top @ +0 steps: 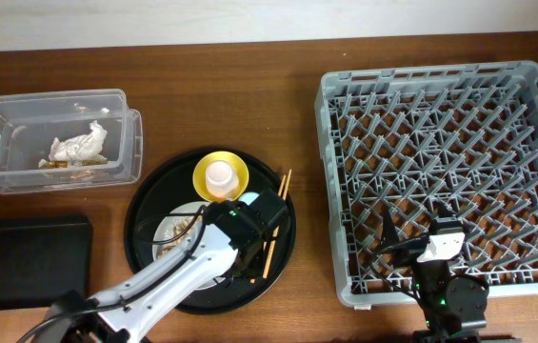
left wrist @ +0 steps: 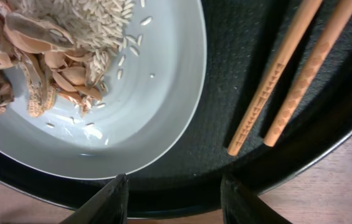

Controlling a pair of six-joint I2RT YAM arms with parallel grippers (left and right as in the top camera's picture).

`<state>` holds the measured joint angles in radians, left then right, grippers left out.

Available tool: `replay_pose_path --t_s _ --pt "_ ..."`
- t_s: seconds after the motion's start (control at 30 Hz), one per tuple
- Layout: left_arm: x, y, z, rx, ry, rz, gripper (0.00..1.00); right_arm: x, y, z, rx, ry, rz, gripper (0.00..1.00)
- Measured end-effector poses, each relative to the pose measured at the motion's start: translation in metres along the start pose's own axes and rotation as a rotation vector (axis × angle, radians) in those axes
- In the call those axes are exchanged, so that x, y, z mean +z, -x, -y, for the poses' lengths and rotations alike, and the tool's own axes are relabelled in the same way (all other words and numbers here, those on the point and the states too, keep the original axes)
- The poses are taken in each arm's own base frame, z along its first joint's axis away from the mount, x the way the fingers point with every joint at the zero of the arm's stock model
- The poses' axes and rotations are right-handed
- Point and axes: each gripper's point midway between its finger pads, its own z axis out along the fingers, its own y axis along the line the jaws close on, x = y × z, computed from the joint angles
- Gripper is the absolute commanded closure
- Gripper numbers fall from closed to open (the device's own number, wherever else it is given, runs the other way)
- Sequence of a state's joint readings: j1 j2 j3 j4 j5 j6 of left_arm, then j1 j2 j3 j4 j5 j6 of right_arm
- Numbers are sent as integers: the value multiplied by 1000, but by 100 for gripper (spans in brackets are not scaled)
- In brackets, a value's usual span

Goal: Sort waste into correct bins and load items into the dishwasher rack
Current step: 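Grasp the rim of the white plate with the left gripper and lift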

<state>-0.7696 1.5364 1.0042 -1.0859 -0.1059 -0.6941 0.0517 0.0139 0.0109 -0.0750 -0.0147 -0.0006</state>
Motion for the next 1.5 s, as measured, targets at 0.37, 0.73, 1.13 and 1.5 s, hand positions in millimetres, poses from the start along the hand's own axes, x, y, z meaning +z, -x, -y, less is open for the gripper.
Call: replay_pose_path --t_s 0.37,0.73,1.13,1.5 --pt "23 -2 -1 -3 -1 24 53 0 0 0 0 0 0 2" --pt "36 7 4 101 -20 87 66 0 0 0 0 0 0 2" --pt "49 -3 -4 100 2 64 76 0 0 0 -1 0 0 2" --pt "50 -6 -2 89 -13 53 83 0 0 0 0 0 0 2"
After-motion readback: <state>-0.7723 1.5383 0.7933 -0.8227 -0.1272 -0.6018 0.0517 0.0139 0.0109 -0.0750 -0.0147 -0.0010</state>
